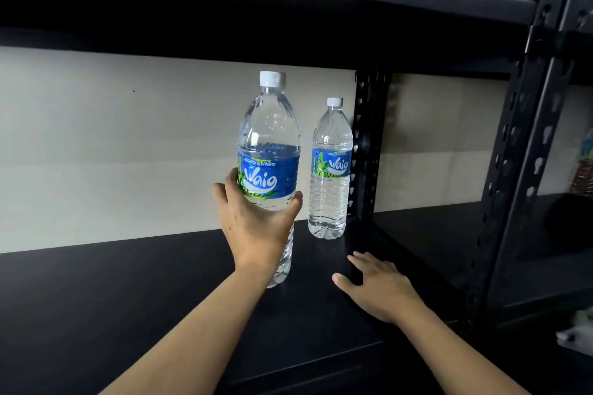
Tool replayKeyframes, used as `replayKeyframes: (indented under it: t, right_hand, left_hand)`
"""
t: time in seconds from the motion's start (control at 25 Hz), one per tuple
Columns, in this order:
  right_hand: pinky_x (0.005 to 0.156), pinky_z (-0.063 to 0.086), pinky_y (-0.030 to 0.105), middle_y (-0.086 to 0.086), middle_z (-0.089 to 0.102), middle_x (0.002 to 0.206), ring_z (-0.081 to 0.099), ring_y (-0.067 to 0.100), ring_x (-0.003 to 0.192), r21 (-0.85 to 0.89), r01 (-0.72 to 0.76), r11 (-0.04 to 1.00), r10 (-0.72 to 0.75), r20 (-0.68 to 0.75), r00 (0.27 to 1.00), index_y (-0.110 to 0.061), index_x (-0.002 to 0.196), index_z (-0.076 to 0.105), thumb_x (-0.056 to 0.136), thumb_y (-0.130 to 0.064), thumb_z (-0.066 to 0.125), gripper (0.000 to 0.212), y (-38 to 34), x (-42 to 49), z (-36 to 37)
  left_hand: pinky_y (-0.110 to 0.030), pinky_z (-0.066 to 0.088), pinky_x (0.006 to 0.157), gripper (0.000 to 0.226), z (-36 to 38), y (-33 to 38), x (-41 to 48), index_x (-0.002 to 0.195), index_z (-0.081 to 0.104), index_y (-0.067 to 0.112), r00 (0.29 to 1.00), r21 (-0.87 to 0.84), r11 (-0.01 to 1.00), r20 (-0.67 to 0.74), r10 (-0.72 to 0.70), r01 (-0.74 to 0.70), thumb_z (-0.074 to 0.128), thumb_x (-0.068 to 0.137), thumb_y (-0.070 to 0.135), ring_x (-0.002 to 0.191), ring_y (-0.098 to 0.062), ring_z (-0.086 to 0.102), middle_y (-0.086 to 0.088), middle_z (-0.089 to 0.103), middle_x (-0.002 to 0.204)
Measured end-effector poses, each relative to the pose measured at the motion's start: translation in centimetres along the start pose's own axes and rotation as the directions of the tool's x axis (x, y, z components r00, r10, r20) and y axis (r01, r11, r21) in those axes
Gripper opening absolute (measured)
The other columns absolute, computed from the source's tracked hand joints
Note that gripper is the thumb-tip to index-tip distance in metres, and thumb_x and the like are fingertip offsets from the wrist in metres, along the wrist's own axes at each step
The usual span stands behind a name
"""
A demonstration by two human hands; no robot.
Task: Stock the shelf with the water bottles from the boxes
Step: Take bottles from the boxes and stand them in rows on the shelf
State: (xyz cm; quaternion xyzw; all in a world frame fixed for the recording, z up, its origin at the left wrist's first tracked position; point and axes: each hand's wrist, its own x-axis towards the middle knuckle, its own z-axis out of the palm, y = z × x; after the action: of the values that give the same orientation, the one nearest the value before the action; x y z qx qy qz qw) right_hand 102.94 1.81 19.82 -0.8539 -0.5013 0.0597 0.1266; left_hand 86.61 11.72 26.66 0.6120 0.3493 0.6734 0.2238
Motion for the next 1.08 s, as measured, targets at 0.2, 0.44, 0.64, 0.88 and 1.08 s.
replayKeyframes:
  t: [0.2, 0.44, 0.64, 0.88, 1.08]
  right_hand:
    - [0.119, 0.015, 0.038, -0.011, 0.014, 0.164, 0.013, 0.020, 0.150, 0.011, -0.028, 1.000, 0.028, -0.024, 0.999, -0.030, 0.155, 0.024, 0.092, -0.071, 0.035, 0.076, 0.3, 0.4, 0.5]
    - [0.121, 0.008, 0.040, -0.006, 0.008, 0.165, 0.003, 0.024, 0.152, 0.029, -0.049, 0.998, 0.050, -0.006, 0.999, -0.027, 0.156, 0.023, 0.092, -0.070, 0.036, 0.078, 0.3, 0.1, 0.2]
    - [0.123, 0.003, 0.041, -0.005, 0.010, 0.165, 0.001, 0.016, 0.152, -0.022, -0.035, 0.999, 0.035, -0.020, 0.999, -0.025, 0.157, 0.019, 0.090, -0.075, 0.030, 0.084, 0.5, 1.3, 0.7]
    - [0.122, 0.004, 0.042, -0.007, 0.008, 0.165, 0.001, 0.015, 0.152, -0.080, -0.035, 0.996, 0.034, -0.021, 0.999, -0.025, 0.158, 0.016, 0.092, -0.073, 0.024, 0.082, 0.5, 2.1, 1.0]
    - [0.122, 0.005, 0.041, -0.007, 0.010, 0.165, 0.002, 0.014, 0.152, -0.059, -0.037, 0.998, 0.035, -0.028, 0.999, -0.025, 0.157, 0.019, 0.092, -0.073, 0.028, 0.082, 0.7, 2.1, 0.9]
  left_hand:
    - [-0.010, 0.026, 0.073, 0.085, 1.6, -1.7, -0.4, 0.129, 0.051, 0.008, 0.997, 0.036, 0.998, -0.056, -0.043, 0.045, 0.092, 0.058, 0.032, 0.081, 0.003, 0.033, -0.003, 0.045, 0.110]
    - [-0.024, 0.035, 0.080, 0.099, 1.8, -2.5, -0.1, 0.138, 0.039, 0.013, 0.994, 0.067, 0.992, 0.011, -0.111, 0.110, 0.091, 0.058, 0.038, 0.096, -0.016, 0.048, 0.004, 0.034, 0.113]
    - [-0.035, 0.040, 0.107, 0.111, 0.0, -6.0, -2.3, 0.141, 0.027, 0.024, 0.935, -0.028, 0.980, 0.305, -0.181, 0.199, 0.092, 0.052, 0.029, 0.129, -0.016, 0.042, 0.010, 0.036, 0.128]
    - [-0.031, 0.049, 0.091, 0.082, -0.9, -8.1, -3.1, 0.127, 0.045, 0.026, 0.831, 0.161, 0.915, 0.384, -0.402, 0.369, 0.093, 0.061, 0.034, 0.103, -0.015, 0.061, 0.009, 0.062, 0.111]
    - [-0.026, 0.046, 0.087, 0.076, 1.4, -9.5, -1.3, 0.123, 0.052, 0.020, 0.803, 0.222, 0.875, 0.348, -0.483, 0.430, 0.091, 0.061, 0.039, 0.103, -0.015, 0.062, 0.005, 0.065, 0.111]
